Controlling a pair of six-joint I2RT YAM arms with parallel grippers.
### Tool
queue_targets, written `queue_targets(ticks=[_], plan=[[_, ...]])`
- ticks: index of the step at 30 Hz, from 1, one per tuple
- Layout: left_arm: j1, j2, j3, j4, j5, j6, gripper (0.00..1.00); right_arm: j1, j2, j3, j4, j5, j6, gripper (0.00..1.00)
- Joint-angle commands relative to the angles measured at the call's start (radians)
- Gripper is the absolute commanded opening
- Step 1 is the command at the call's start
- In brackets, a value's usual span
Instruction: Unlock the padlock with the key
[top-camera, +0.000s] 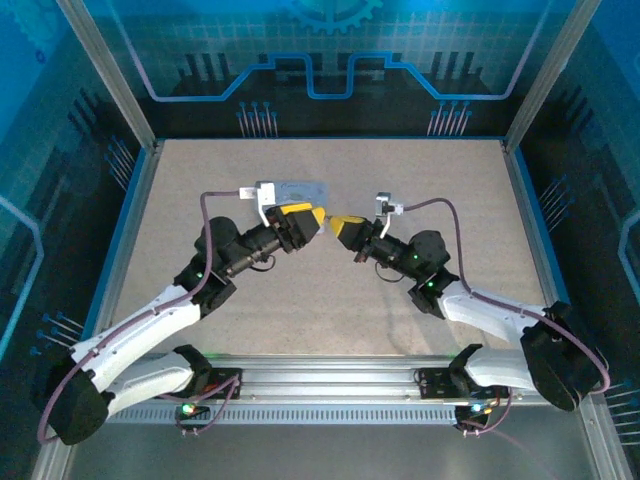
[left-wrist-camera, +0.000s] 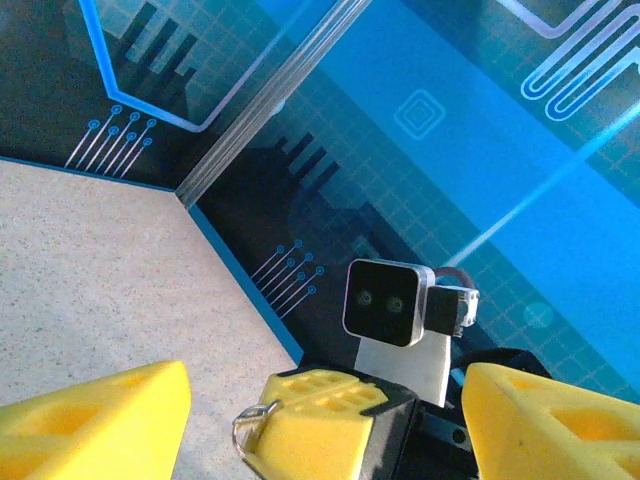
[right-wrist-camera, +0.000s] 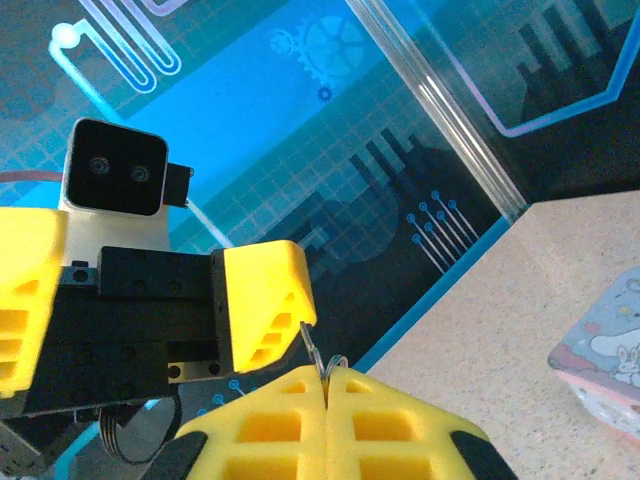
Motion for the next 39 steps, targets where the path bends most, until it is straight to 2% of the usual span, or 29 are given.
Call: queue_targets(ticks=[1,7,10,22,29,34,39], plan=[[-0.006,0.006,0.001,0.068,-0.038,-0.036,0.73,0.023,-0.003,0.041,0.066,0.010,0.029,0.00],[-0.010,0.013,0.005,0.020,-0.091,-0.044,0.74,0.029,-0.019,0.050,0.034,0.007,0.007,0.00],[-0.015,0.029,0.016,0.023,-0.081,-0.043,0.72,0.029,-0.008,0.059,0.038,-0.007,0.017,0.00],[-0.025,0.064,0.038,0.043,-0.056,-0.045,0.25,0.031,0.015,0.070,0.049,-0.017,0.047,0.01],[-0.025,0.063,0.042,0.039,-0.059,-0.039,0.18,0.030,0.001,0.062,0.023,-0.022,0.050,0.01],[-0.025,0.061,0.047,0.030,-0.062,-0.026,0.01,0.030,-0.002,0.067,0.013,-0.042,0.061,0.02],[-0.025,0.058,0.051,0.014,-0.058,-0.007,0.00,0.027,-0.017,0.064,-0.016,-0.059,0.049,0.07]])
